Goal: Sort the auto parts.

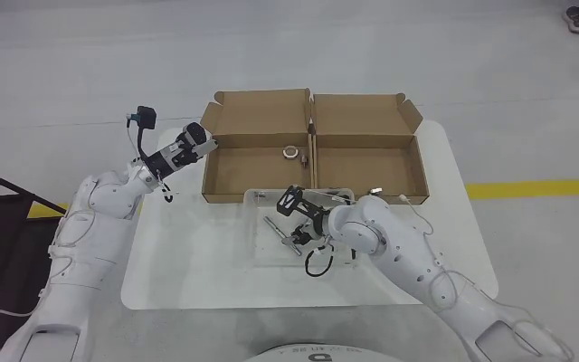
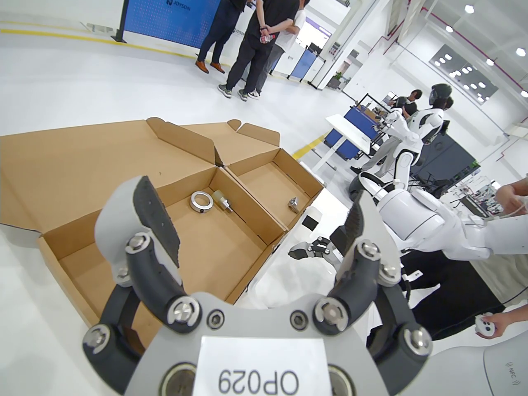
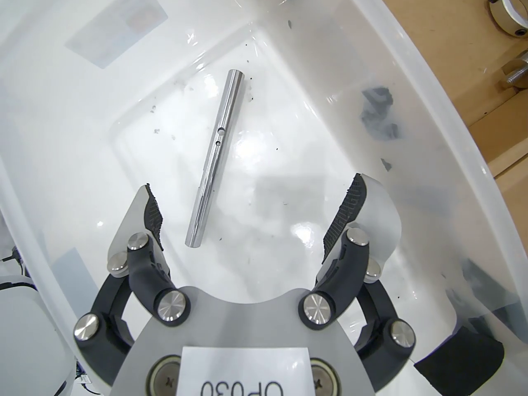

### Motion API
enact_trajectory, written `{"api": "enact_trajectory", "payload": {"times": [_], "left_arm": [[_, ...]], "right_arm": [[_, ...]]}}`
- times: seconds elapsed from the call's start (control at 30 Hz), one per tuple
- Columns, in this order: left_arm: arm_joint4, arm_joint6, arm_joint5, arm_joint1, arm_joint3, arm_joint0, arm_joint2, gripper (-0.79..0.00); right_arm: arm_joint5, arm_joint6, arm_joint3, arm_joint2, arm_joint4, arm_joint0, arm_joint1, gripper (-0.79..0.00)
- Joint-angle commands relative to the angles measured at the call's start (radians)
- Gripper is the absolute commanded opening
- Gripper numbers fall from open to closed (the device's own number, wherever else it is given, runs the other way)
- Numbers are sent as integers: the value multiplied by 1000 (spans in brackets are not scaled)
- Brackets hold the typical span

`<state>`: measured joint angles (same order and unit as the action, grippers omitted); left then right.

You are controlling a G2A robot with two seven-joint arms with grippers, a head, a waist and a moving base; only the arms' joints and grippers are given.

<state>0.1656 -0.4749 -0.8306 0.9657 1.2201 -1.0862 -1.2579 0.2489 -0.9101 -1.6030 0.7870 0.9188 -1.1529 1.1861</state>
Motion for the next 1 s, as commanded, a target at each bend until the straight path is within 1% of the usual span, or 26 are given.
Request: {"api": "enact_trajectory", "payload": {"times": [0.0, 0.53, 0.63, 0.8, 0.83, 0.87, 0.9, 0.97], "left_arm": [[0, 0, 0, 0, 0, 0, 0, 0], [0, 0, 0, 0, 0, 0, 0, 0], [0, 0, 0, 0, 0, 0, 0, 0], [0, 0, 0, 0, 0, 0, 0, 0], [0, 0, 0, 0, 0, 0, 0, 0], [0, 0, 0, 0, 0, 0, 0, 0], [0, 0, 0, 0, 0, 0, 0, 0], [0, 0, 0, 0, 0, 0, 0, 0]], "right_arm": [[0, 0, 0, 0, 0, 0, 0, 0], [-8, 3, 2, 2, 4, -1, 0, 0], [-46, 28, -10, 12, 42, -22, -4, 0], [-32, 24, -79, 81, 67, -94, -30, 0], [-33, 19, -94, 92, 76, -106, -35, -12], [-32, 12, -110, 101, 85, -116, -39, -43], [-26, 6, -126, 108, 91, -126, -42, -92], [-17, -3, -153, 123, 105, -141, -48, -132]]}}
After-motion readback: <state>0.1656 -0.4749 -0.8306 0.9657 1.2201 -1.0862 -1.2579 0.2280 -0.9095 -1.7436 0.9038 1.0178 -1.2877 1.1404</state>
